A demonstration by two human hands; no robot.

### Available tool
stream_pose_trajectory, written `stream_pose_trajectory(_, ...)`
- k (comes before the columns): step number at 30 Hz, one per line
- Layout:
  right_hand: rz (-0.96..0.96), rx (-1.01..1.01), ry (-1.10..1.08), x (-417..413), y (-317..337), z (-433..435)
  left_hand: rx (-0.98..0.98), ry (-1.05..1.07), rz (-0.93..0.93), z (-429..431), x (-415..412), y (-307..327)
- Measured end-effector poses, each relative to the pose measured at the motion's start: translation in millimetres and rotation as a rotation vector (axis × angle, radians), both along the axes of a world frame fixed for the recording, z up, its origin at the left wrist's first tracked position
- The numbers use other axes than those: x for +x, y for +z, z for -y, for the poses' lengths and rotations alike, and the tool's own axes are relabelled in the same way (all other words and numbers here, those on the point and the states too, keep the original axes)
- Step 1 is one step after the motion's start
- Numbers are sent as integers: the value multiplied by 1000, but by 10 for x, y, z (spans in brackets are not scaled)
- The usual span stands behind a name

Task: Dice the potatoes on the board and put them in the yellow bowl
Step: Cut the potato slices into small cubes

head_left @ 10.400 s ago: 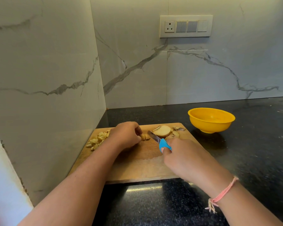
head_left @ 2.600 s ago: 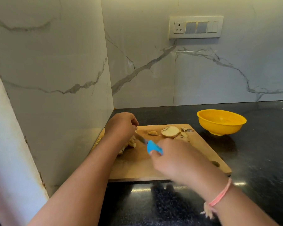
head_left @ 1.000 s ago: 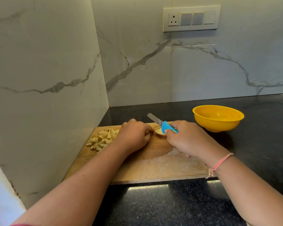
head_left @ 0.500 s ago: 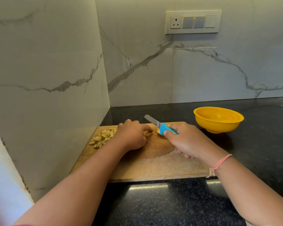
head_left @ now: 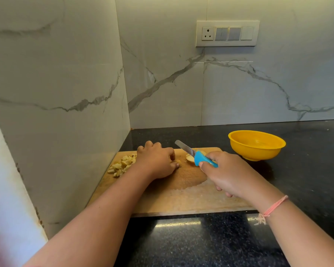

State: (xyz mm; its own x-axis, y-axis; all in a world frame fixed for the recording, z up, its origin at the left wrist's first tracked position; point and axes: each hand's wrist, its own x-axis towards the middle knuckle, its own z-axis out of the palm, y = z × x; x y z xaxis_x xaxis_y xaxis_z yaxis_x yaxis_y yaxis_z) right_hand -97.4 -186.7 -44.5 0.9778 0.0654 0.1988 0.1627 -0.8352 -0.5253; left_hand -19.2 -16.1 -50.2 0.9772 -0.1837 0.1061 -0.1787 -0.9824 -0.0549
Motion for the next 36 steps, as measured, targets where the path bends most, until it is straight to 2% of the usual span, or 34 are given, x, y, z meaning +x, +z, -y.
stream_pose_trajectory(5,99,-120,-27,-61,-43,31,-132,-101,7,-41,-7,-14)
stream_pose_trajectory(8,159,-146,-78,-62,-43,48,-146,-157,-16,-20,8,-21)
stream_pose_trajectory(15,162,-136,-85,-22,-65,-22,-123,92,94,-32,77,27)
stream_pose_trajectory(19,118,-97,-48,-12,-70,-109,-189,184,127,-48,49,82)
stream_pose_trajectory(25,-29,8,-12,-40,-56,-196,-361,149,-61,-88,-28,124)
stream_pose_trajectory(36,-76,-69,14,-105,22,-302,-437,159,-70,-137,7,61)
